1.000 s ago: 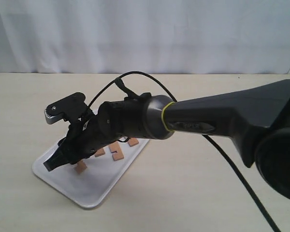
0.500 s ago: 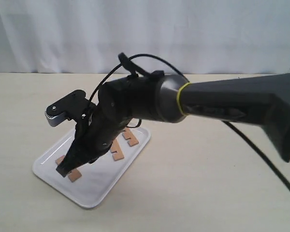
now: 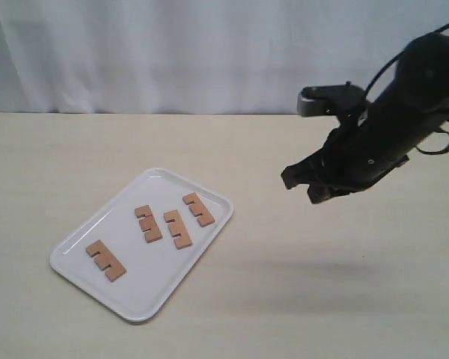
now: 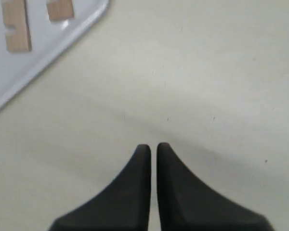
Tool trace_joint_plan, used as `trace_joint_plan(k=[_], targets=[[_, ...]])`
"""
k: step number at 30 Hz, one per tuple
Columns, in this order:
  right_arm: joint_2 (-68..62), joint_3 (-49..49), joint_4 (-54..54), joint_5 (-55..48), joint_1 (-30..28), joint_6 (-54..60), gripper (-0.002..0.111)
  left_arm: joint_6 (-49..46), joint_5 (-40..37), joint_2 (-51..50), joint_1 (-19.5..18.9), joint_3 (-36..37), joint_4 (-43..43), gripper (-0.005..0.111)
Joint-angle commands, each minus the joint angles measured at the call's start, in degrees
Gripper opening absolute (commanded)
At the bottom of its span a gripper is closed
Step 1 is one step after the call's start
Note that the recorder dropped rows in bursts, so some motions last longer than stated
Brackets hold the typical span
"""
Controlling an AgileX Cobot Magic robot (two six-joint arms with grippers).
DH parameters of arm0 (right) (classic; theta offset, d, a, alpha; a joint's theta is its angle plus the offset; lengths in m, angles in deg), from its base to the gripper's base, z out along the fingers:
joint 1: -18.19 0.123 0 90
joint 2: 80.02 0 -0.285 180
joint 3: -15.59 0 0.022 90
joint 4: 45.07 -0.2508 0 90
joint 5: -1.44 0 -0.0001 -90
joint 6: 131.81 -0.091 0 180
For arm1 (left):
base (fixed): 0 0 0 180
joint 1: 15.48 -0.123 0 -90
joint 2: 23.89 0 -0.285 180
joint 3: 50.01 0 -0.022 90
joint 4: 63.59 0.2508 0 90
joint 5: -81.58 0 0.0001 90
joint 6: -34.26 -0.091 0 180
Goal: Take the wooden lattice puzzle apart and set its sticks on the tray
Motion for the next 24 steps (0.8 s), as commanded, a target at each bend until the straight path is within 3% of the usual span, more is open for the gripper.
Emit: trace_joint_plan(k=[1,6,24], targets=[[12.7,10.4,-1.2,18.0,0.2,-0.2,0.004,-0.1,0.7,0.0,0.4,0.1,-0.1,0.000],[23.4,19.4,-1.2,29.1,0.5,-0.2,0.004,-0.1,0.7,0.0,0.4,0.1,-0.1,0.000],[33.1,22.0,-1.2,28.6,1.4,-0.1,0.004,-0.1,0.7,0.0,0.4,0.1,-0.1,0.000]])
